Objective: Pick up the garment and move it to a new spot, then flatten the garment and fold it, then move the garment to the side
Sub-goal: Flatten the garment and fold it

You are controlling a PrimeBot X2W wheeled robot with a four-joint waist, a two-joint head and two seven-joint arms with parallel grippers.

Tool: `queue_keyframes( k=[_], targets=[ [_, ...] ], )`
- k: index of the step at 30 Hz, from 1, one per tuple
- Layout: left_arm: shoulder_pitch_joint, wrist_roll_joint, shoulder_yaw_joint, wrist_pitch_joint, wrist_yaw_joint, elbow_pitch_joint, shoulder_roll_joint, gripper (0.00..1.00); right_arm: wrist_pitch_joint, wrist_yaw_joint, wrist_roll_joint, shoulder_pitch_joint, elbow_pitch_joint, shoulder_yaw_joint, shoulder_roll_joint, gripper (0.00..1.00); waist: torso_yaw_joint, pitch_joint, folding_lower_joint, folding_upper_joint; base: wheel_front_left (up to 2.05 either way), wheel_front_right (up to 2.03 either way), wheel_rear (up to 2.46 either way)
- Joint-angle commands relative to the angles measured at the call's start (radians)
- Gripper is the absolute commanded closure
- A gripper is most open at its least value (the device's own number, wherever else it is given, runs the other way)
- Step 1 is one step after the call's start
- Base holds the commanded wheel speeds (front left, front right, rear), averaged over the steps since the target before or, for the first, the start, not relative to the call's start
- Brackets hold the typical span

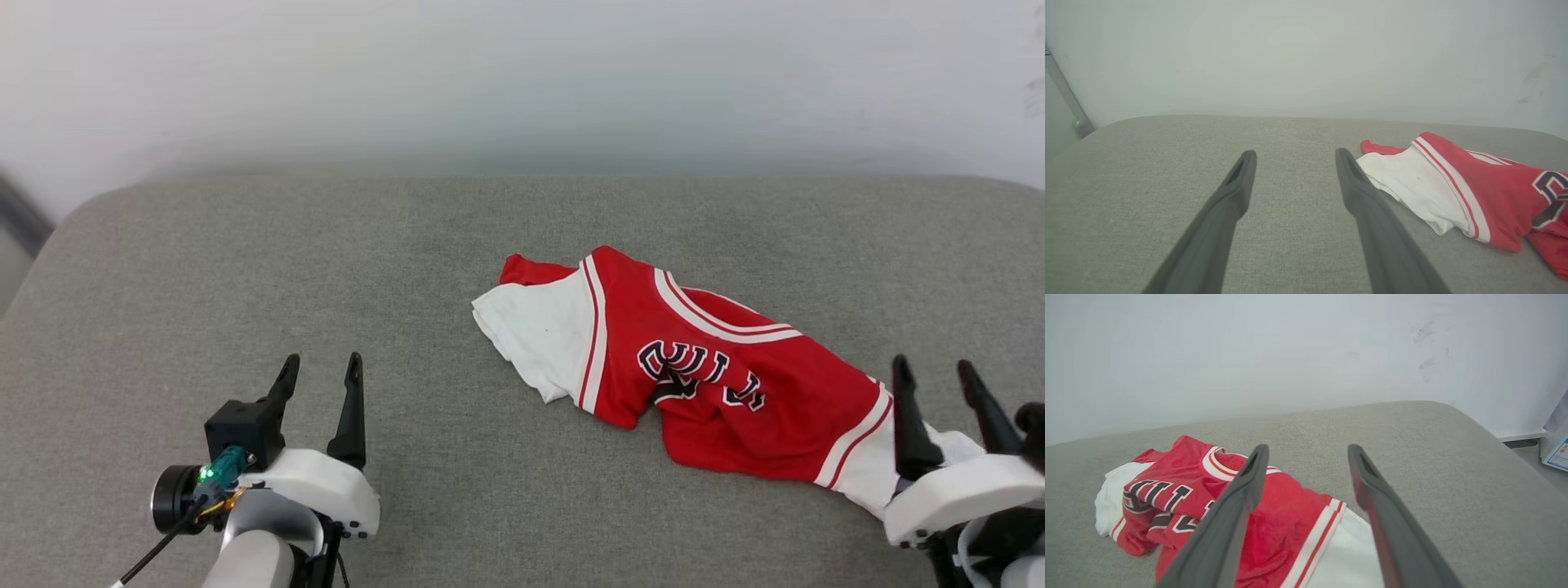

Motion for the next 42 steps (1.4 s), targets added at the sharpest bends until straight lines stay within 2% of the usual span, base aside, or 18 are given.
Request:
queue_keyframes(
  k=[1,7,13,20,25,33,35,36,37,38,39,42],
  targets=[
    [0.017,-0.003,0.002,0.011,0.004,0.003,0.003,0.0,0.003,0.0,-0.006,0.021,-0.018,0.019,0.008,0.0,-0.002,-0.015,0.0,0.0,0.0,0.0,0.0],
    [0.031,-0.008,-0.008,0.062,0.006,0.005,0.02,0.0,0.026,0.0,0.008,0.079,-0.116,0.087,0.023,0.0,-0.022,-0.025,0.0,0.0,0.0,0.0,0.0],
    [-0.092,-0.005,-0.056,0.169,-0.046,0.039,0.031,0.0,0.045,0.0,0.022,0.092,-0.181,0.129,0.027,0.0,-0.062,0.02,0.0,0.0,0.0,0.0,0.0],
    [-0.293,-0.025,-0.102,0.371,-0.13,0.131,0.06,0.0,0.042,0.0,0.044,0.05,-0.201,0.172,0.028,0.0,-0.156,0.108,0.0,0.0,0.0,0.0,0.0],
    [-0.381,-0.054,-0.154,0.54,-0.176,0.201,0.083,0.0,0.032,0.0,0.059,0.032,-0.182,0.179,0.028,0.0,-0.213,0.167,0.0,0.0,0.0,0.0,0.0],
    [-0.402,-0.133,-0.242,0.812,-0.199,0.288,0.13,0.0,0.01,0.0,0.1,0.007,-0.135,0.185,0.028,0.0,-0.263,0.224,0.0,0.0,0.0,0.0,0.0],
    [-0.387,-0.15,-0.263,0.847,-0.2,0.288,0.136,0.0,0.004,0.0,0.108,0.001,-0.126,0.188,0.028,0.0,-0.266,0.228,0.0,0.0,0.0,0.0,0.0],
    [-0.38,-0.159,-0.276,0.863,-0.2,0.287,0.137,0.3,0.002,0.0,0.119,-0.001,-0.12,0.19,0.028,0.0,-0.266,0.229,0.0,0.0,0.0,0.0,0.0],
    [-0.372,-0.167,-0.286,0.874,-0.201,0.283,0.135,0.66,0.001,0.0,0.122,-0.002,-0.115,0.19,0.028,0.0,-0.265,0.231,0.0,0.0,0.0,0.0,0.0],
    [-0.368,-0.171,-0.293,0.865,-0.201,0.271,0.135,0.88,-0.002,0.0,0.122,-0.005,-0.109,0.19,0.028,0.0,-0.263,0.231,0.0,0.0,0.0,0.0,0.0],
    [-0.367,-0.17,-0.3,0.851,-0.202,0.259,0.138,1.0,-0.005,0.0,0.123,-0.008,-0.104,0.191,0.028,0.0,-0.26,0.231,0.0,0.0,0.0,0.0,0.0],
    [-0.376,-0.156,-0.305,0.788,-0.201,0.217,0.153,1.0,-0.005,0.0,0.119,-0.015,-0.093,0.188,0.028,0.0,-0.242,0.221,0.0,0.0,0.0,0.0,0.0]
  ],
)
